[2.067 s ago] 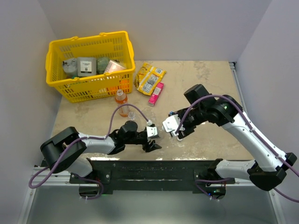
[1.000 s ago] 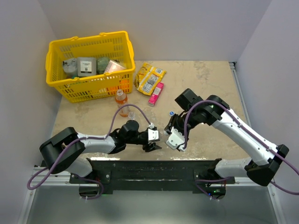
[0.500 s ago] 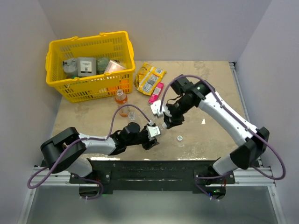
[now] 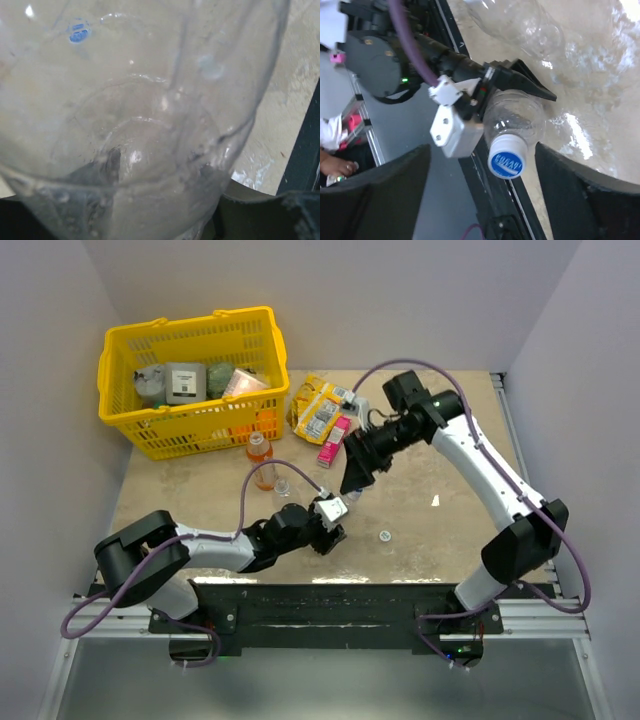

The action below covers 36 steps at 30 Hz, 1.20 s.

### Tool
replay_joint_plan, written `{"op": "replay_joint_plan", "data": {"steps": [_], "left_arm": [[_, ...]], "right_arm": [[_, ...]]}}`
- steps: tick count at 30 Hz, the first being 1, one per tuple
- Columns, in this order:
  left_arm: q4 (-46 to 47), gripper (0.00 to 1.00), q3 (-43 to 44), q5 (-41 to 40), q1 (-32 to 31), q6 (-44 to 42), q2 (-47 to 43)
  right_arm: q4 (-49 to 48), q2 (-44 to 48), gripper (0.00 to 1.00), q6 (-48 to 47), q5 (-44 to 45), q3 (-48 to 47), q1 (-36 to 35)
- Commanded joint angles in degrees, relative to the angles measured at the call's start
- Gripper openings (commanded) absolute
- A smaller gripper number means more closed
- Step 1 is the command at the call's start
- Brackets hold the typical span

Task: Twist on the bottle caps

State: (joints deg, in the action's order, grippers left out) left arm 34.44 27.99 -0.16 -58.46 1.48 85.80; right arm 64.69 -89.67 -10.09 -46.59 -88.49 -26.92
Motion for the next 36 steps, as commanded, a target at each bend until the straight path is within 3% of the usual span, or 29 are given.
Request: {"op": "replay_joint_plan", "data": {"steps": [1, 4, 5, 7, 8, 12, 15, 18, 25, 36], "left_arm": [[5.55, 0.0, 1.63, -0.98, 0.89, 3.88, -1.07], [6.08, 0.0, 0.76, 1.73, 0.89, 4.33, -1.25], [6.6, 0.0, 0.4, 4.53, 0.89, 4.15, -1.34], [8.44, 0.0, -0.91, 7.71, 0.89, 2.22, -1.69], [9.06, 0.0, -1.27, 10.68, 0.89, 1.43, -1.78], [9.51, 0.0, -1.8, 16.51, 1.15, -3.91, -2.3], [9.42, 0.0, -1.62, 18.62, 1.42, -6.21, -2.48], [9.34, 0.0, -1.27, 20.38, 1.59, -7.88, -2.22], [8.9, 0.0, -1.18, 21.7, 1.59, -11.58, -2.04], [6.44, 0.0, 1.63, 21.79, 1.5, -13.42, -0.99]], "right_arm": [[5.88, -3.13, 0.96, -4.57, -5.53, -21.69, 2.56], [5.71, -4.64, 0.99, -12.21, -2.99, -28.75, 5.9], [6.41, -4.12, 0.99, -19.98, -3.07, -28.85, 6.17], [17.18, -2.45, 0.99, -38.23, -6.12, -27.01, 6.0], [16.79, -0.18, 0.99, -50.09, -4.32, -23.35, 4.61], [8.9, 18.07, 0.99, -67.39, 7.81, 0.09, -3.04], [6.51, 24.09, 0.99, -78.48, 11.25, 8.91, -5.95], [5.98, 26.74, 0.94, -81.41, 11.0, 10.7, -6.92], [11.95, 22.7, 0.74, -84.13, 9.33, 7.11, -7.8], [16.79, 18.83, 0.56, -87.47, 8.09, 4.29, -10.96]]}}
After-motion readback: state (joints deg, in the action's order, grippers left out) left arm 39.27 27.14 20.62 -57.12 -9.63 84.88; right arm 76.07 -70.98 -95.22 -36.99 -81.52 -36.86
